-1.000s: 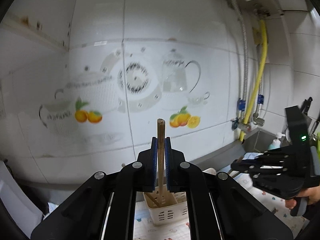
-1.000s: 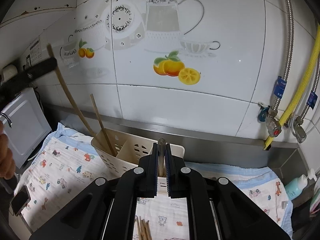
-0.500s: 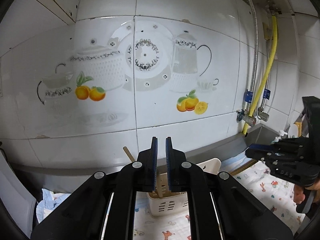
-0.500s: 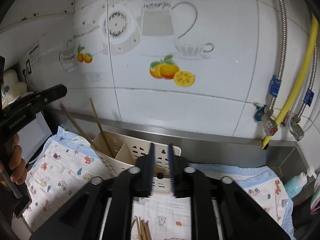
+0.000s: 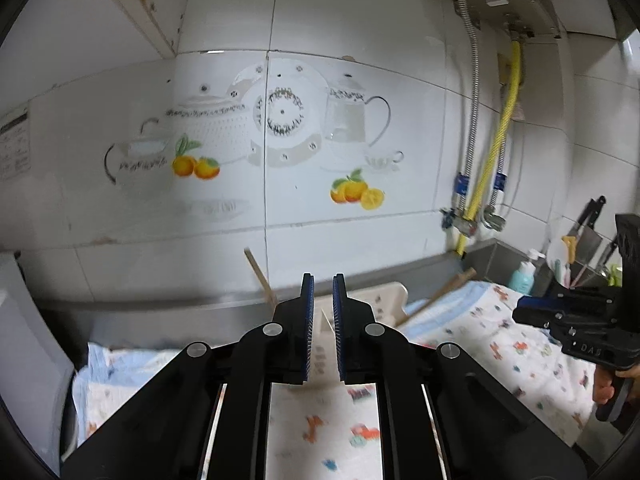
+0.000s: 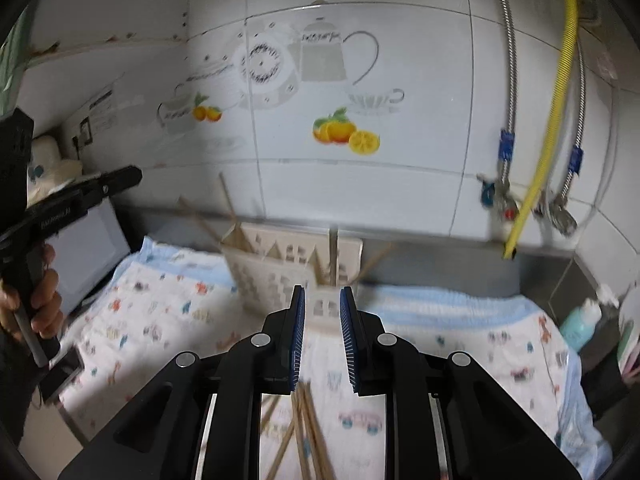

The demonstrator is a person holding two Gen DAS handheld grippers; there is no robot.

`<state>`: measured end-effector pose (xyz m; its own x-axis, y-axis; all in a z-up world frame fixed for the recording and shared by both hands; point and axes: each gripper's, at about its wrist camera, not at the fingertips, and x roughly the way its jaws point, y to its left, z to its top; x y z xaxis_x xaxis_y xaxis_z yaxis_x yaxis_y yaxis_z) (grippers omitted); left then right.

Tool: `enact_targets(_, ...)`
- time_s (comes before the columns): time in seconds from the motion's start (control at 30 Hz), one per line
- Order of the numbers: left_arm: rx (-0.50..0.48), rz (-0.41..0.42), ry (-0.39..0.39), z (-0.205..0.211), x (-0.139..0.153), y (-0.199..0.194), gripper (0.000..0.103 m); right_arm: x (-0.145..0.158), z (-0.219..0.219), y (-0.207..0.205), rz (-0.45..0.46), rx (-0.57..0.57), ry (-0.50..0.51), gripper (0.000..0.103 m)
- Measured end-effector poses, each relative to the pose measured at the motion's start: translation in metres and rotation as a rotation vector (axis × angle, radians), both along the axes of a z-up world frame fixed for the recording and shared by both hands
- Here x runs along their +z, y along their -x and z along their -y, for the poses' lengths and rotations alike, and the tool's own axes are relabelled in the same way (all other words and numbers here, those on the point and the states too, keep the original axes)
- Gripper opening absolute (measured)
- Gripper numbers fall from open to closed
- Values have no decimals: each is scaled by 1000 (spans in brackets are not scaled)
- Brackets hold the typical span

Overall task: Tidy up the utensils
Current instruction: 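Lower the left tool toward the remaining chopsticks while the right tool follows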

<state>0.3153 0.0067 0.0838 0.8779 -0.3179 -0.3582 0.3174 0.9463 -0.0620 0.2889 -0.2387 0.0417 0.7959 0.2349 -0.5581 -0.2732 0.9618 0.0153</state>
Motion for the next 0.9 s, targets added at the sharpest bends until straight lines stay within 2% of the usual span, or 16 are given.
enact_targets(0.17,-21,-33,-9,0,-23,37,10,-30,14,40,-40,-7,-27,18)
enact_targets(0.33,-41,-88,-22,1,-56,70,10,-65,26,69,-86,-24,-5,18)
enact_targets(0.47,-52,-137,6,-2,-79,90,10,-93,37,88,-111,-30,2,18)
enact_targets(0.67,-57,-213,-5,-1,-115,118,10,-137,48,99,-188,-21,11,17)
enact_targets(0.9,-49,-291,-26,-1,-145,134,10,-169,54,101,-248,-10,28,14)
